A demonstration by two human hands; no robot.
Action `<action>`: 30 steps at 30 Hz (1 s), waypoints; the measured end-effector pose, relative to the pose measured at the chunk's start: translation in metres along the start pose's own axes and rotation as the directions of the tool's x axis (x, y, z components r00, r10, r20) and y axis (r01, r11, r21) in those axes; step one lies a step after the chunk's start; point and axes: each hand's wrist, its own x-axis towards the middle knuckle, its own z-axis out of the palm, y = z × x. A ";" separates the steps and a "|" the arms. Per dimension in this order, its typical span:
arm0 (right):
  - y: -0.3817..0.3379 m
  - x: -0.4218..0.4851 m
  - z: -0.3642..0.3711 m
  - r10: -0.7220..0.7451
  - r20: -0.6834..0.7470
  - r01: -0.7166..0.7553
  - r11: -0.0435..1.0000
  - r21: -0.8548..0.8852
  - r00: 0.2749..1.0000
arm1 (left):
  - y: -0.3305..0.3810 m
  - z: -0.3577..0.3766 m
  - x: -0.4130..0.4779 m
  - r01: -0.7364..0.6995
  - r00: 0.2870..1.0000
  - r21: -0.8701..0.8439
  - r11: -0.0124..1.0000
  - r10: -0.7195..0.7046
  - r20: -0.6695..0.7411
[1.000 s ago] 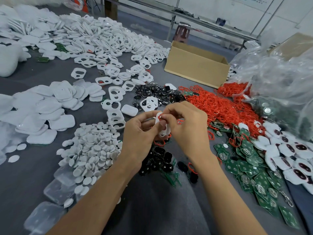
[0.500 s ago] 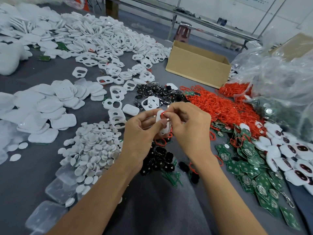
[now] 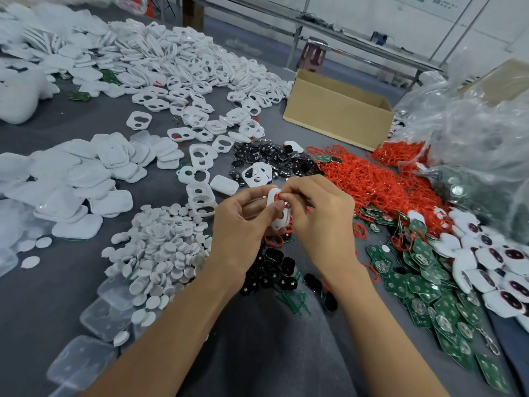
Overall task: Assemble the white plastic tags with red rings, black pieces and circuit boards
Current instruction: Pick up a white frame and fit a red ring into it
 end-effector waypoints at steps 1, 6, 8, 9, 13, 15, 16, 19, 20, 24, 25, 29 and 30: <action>-0.001 -0.001 0.001 0.006 -0.008 -0.006 1.000 0.003 1.000 | -0.001 0.000 0.000 -0.002 1.000 0.004 1.000 0.002 -0.002; -0.004 -0.002 0.004 0.005 -0.055 -0.006 1.000 -0.014 0.998 | -0.002 -0.001 0.000 -0.010 1.000 0.033 0.999 0.011 -0.016; -0.005 -0.003 0.005 0.003 -0.072 -0.004 1.000 -0.007 0.997 | -0.002 -0.001 0.001 -0.008 1.000 0.045 0.999 0.010 -0.029; -0.005 -0.004 0.006 0.005 -0.080 -0.005 1.000 0.000 0.997 | -0.002 -0.002 0.001 -0.009 0.999 0.052 0.999 0.011 -0.038; -0.004 -0.005 0.008 0.004 -0.110 -0.002 1.000 0.016 0.994 | -0.001 -0.003 0.001 -0.023 0.998 0.073 0.997 0.026 -0.051; -0.004 -0.006 0.009 -0.002 -0.127 0.004 1.000 0.013 0.992 | -0.001 -0.003 0.001 -0.027 0.998 0.072 0.997 0.031 -0.053; -0.004 -0.006 0.010 -0.006 -0.135 0.007 1.000 0.011 0.991 | -0.002 -0.003 0.001 -0.032 0.998 0.075 0.997 0.036 -0.053; -0.003 -0.009 0.011 -0.011 -0.147 0.012 1.000 0.006 0.989 | -0.002 -0.003 0.000 -0.053 0.997 0.099 0.994 0.058 -0.044; -0.003 -0.009 0.011 -0.005 -0.145 0.008 1.000 0.015 0.989 | -0.002 -0.004 0.000 -0.063 0.997 0.103 0.993 0.067 -0.039; -0.001 -0.005 0.009 0.082 -0.063 -0.073 0.988 0.139 0.995 | 0.000 -0.006 0.000 -0.087 0.995 0.107 0.990 0.092 -0.041; 0.000 -0.004 0.007 0.110 -0.026 -0.104 0.979 0.175 0.994 | 0.000 -0.006 0.001 -0.084 0.995 0.103 0.991 0.089 -0.044; 0.006 0.000 0.001 0.137 0.049 -0.144 0.965 0.219 0.989 | -0.002 -0.005 0.002 -0.051 0.998 0.072 0.996 0.054 -0.037; 0.007 0.000 0.000 0.119 0.040 -0.125 0.974 0.189 0.992 | -0.003 -0.004 0.002 -0.047 0.998 0.070 0.996 0.049 -0.030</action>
